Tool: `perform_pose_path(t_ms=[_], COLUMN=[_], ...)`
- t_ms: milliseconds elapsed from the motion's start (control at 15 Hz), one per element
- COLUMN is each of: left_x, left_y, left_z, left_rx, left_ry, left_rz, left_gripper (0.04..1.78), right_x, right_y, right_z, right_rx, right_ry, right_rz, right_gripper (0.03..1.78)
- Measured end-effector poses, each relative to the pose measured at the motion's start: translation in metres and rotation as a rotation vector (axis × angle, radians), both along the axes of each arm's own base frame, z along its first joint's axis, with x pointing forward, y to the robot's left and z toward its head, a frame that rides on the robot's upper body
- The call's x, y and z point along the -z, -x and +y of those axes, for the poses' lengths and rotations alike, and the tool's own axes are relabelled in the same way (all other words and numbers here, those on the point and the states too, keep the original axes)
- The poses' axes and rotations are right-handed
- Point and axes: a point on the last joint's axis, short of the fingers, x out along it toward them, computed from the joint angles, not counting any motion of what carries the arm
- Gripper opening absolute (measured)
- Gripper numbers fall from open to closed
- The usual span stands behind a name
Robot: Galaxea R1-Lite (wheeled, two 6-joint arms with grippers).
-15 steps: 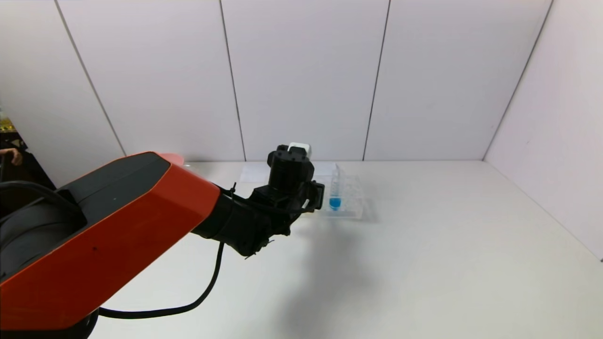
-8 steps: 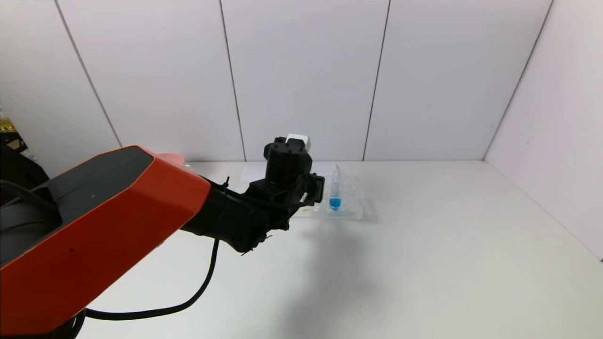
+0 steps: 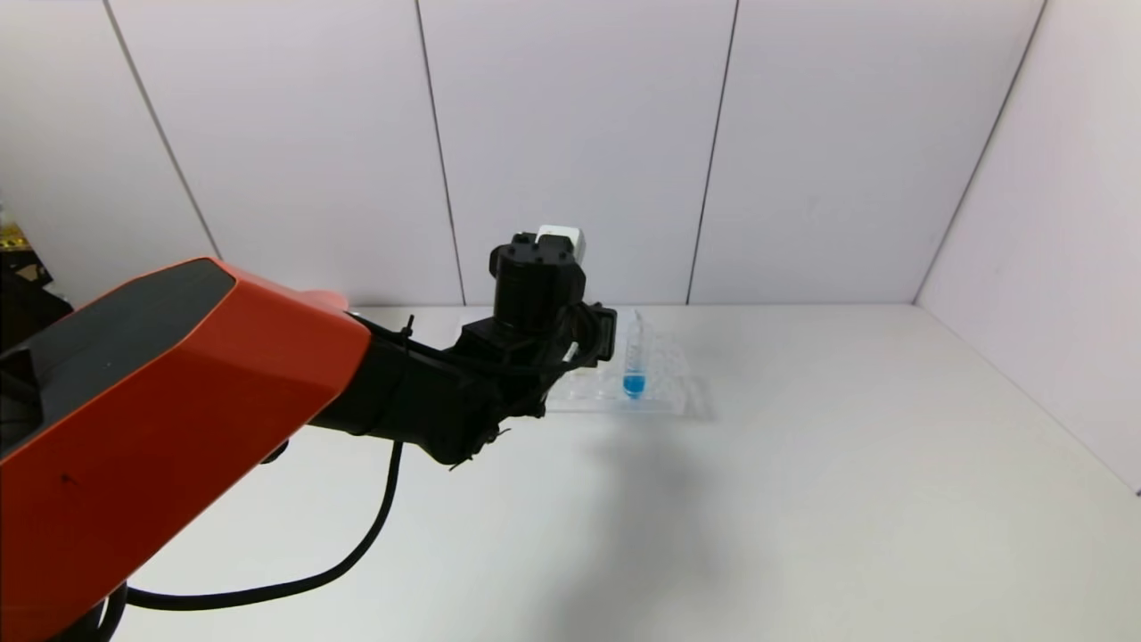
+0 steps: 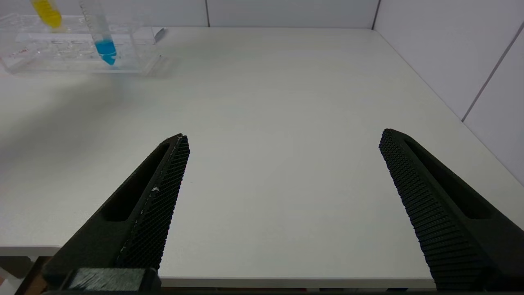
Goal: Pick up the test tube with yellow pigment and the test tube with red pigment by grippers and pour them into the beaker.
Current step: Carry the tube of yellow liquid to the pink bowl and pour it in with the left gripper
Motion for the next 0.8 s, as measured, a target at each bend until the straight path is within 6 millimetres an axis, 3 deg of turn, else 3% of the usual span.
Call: perform_pose_path(t_ms=[400, 800], left_x=[-0.029, -0.063], left_y=[0.008, 0.03], left_z=[0.007, 0.026], left_rx=[0.001, 0.002], left_ry=[0.016, -0.014], left_rz=[-0.056, -0.085], left_gripper=[0.45, 0.45], right_x=[0.0, 0.0], right_y=[0.0, 0.0], right_z=[0.0, 0.0], right_rx=[0.0, 0.0], right_ry=[0.0, 0.0], right_rz=[0.0, -0.001], right_gripper=[1.7, 1.7])
